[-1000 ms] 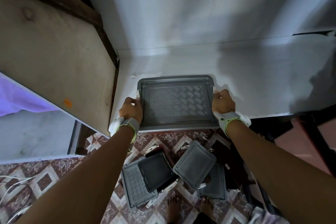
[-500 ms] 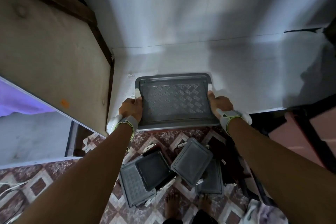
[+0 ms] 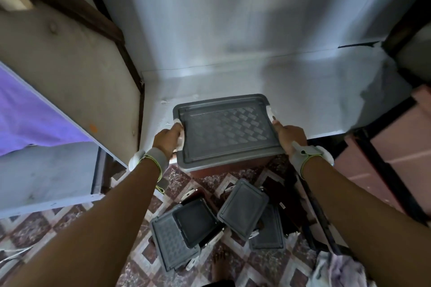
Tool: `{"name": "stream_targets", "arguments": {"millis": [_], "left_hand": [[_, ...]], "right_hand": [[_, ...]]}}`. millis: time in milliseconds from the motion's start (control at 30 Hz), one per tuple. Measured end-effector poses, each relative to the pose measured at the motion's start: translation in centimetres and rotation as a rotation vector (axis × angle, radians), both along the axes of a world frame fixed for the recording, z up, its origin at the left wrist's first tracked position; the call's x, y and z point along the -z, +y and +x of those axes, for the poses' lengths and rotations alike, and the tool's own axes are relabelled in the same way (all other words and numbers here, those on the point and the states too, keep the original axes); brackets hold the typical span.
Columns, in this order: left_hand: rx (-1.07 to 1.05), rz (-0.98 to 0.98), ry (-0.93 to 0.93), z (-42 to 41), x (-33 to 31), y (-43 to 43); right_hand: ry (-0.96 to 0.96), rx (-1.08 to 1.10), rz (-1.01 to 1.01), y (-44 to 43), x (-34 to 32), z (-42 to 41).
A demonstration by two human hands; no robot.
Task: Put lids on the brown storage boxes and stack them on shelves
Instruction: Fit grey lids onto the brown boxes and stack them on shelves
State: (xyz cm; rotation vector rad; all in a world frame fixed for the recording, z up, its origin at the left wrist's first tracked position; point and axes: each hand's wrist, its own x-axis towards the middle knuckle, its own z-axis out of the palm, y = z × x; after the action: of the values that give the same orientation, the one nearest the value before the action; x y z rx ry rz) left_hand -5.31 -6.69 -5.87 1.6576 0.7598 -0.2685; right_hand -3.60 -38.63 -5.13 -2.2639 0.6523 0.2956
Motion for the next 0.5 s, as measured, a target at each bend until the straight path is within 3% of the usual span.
{"name": "stream_targets", "arguments": {"millis": [100,300,500], "left_hand": [[-0.064,-0.132,-0.071,-1.3,-3.3,-1.5],[-0.185,-0.197,-0.346,-5.4,-11.6,-5.6],[-0.235,-0.309,-0.516,-10.9,-20.9,-9.2]], "right_hand": [[-0.077,0.088,0.110,-1.2,-2.2,-0.3],[-0.284,0.305,0.508,-3.6,-10.3,-3.3],[-0.469,0.342,0.803,-5.7,-20.4,-8.9]]}}
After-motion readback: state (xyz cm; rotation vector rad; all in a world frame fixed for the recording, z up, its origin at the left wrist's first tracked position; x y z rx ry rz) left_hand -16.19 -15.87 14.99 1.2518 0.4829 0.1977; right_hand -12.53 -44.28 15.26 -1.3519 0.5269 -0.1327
